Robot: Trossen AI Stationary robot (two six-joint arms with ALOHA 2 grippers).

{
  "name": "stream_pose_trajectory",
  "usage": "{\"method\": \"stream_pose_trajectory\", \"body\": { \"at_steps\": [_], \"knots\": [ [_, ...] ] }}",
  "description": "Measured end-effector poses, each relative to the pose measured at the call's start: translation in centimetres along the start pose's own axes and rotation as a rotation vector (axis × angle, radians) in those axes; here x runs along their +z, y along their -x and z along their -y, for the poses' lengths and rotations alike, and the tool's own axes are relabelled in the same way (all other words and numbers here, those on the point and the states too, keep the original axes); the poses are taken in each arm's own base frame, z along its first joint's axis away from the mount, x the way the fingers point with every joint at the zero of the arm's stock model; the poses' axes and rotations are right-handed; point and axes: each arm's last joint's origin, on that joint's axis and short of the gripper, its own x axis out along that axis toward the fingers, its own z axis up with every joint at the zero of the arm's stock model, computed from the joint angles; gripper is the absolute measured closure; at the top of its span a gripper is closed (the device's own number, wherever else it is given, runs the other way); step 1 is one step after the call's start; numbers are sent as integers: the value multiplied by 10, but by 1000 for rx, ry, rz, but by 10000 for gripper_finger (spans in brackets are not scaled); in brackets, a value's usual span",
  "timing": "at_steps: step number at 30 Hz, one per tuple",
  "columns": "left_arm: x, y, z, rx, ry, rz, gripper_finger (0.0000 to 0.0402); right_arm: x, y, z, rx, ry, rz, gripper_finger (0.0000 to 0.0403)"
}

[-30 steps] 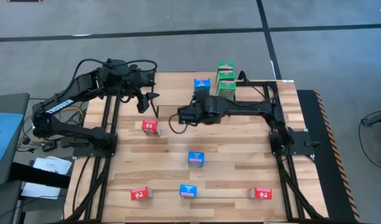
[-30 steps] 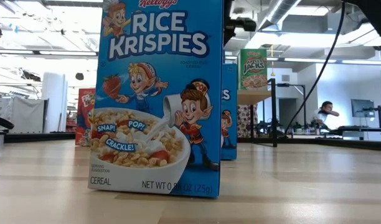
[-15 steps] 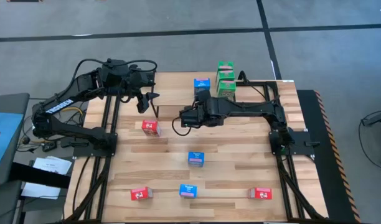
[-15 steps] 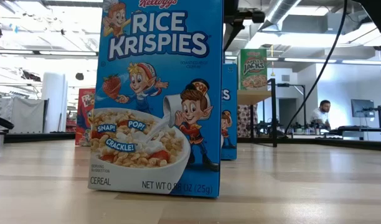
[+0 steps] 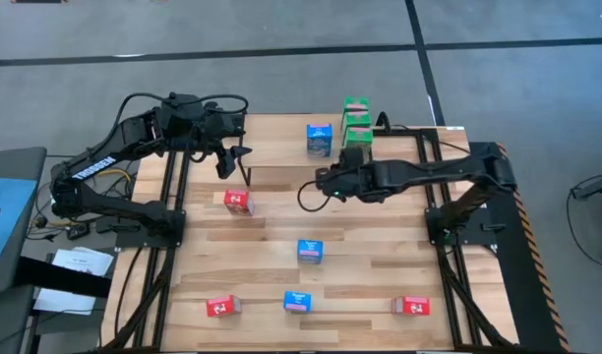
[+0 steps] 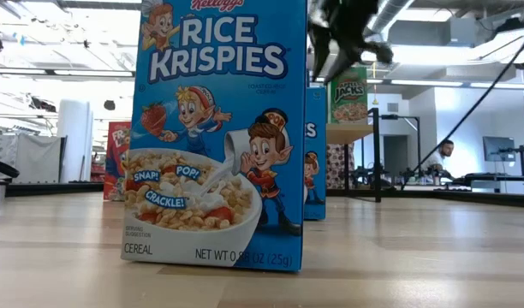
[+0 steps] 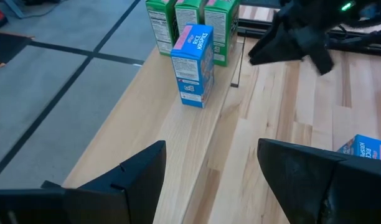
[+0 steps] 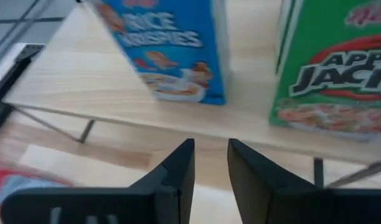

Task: Stack cereal on shelf
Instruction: Put the top blue cereal box on the shelf

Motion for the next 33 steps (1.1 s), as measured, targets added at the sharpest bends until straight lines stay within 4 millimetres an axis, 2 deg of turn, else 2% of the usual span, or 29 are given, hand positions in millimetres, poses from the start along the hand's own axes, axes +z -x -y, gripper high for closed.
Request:
{"method": "stream_pose_trajectory", "body": {
  "at_steps": [3, 8, 16, 25, 33],
  "knots": [
    [0, 0, 0, 0, 0, 0, 159, -9, -8, 5, 30, -8, 14, 285],
    [0, 0, 0, 0, 0, 0, 159, -12, -4, 4, 46, 26, 12, 286],
    [0, 0, 0, 0, 0, 0, 159, 1, 9, -9, 105, 30, 62, 286],
    [0, 0, 0, 0, 0, 0, 159, 5, -17, -38, 79, 55, 69, 286],
    [0, 0, 0, 0, 0, -1, 159, 12, -30, -50, 38, 51, 7, 286]
  ]
}}
